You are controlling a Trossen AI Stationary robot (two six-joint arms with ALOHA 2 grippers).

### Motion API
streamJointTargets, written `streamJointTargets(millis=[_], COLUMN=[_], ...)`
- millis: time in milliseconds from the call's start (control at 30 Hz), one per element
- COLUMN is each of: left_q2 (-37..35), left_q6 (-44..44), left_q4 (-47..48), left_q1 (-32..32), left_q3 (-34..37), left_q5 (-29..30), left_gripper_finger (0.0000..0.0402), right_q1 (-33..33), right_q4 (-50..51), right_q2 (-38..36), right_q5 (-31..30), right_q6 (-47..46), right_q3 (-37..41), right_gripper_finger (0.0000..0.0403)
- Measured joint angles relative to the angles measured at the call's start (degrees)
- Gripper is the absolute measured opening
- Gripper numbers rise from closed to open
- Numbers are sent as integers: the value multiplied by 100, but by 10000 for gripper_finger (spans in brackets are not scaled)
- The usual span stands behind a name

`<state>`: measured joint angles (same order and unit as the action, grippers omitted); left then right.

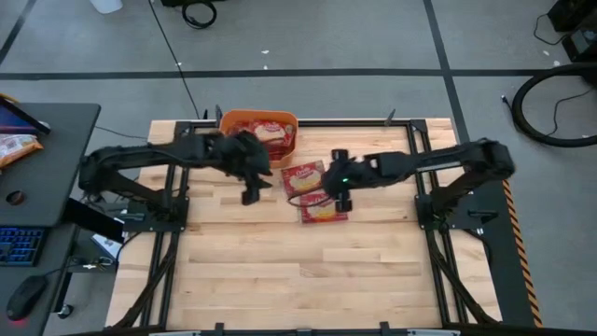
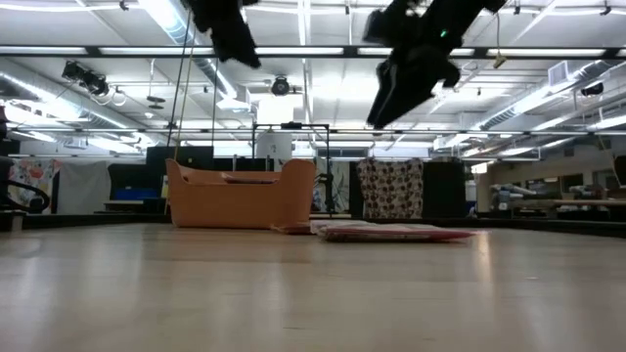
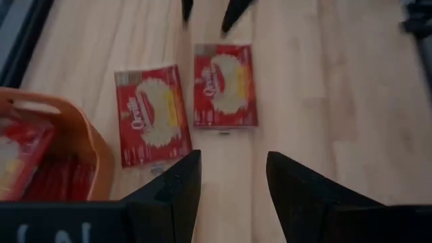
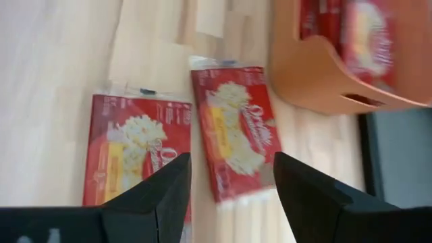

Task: Sort popcorn bags into baskets
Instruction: Put the red popcorn bag into the orange bin

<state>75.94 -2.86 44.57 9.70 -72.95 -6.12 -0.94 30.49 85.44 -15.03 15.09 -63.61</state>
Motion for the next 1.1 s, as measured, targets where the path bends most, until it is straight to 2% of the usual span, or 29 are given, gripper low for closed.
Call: streamJointTargets(millis=[233, 367, 467, 633, 900, 1100], left_q2=[547, 1124, 1576, 2369, 3742, 4203], left_q6=[118, 87, 75, 16, -86, -64], left_q4=[-1682, -2284, -2849, -2511, -1623, -1800], left_q1=[-235, -401, -500, -609, -563, -522], left_q3=[826, 880, 876, 300, -1084, -1254], left_q5=[796, 1407, 1545, 2020, 2374, 2440], left_gripper_finger=[171, 171, 171, 171, 171, 180], right_q1=[175, 302, 379, 434, 436, 446], right_q4=[746, 947, 1069, 1156, 1328, 1407], right_q2=[-1268, -1750, -1934, -2125, -2229, -2275], right_q5=[-334, -580, -806, -1039, -1090, -1081], right_q6=[-469, -548, -550, -669, -755, -893], right_q3=[-2, -4, -4, -4, -7, -7], right_gripper_finger=[215, 215, 215, 215, 214, 214])
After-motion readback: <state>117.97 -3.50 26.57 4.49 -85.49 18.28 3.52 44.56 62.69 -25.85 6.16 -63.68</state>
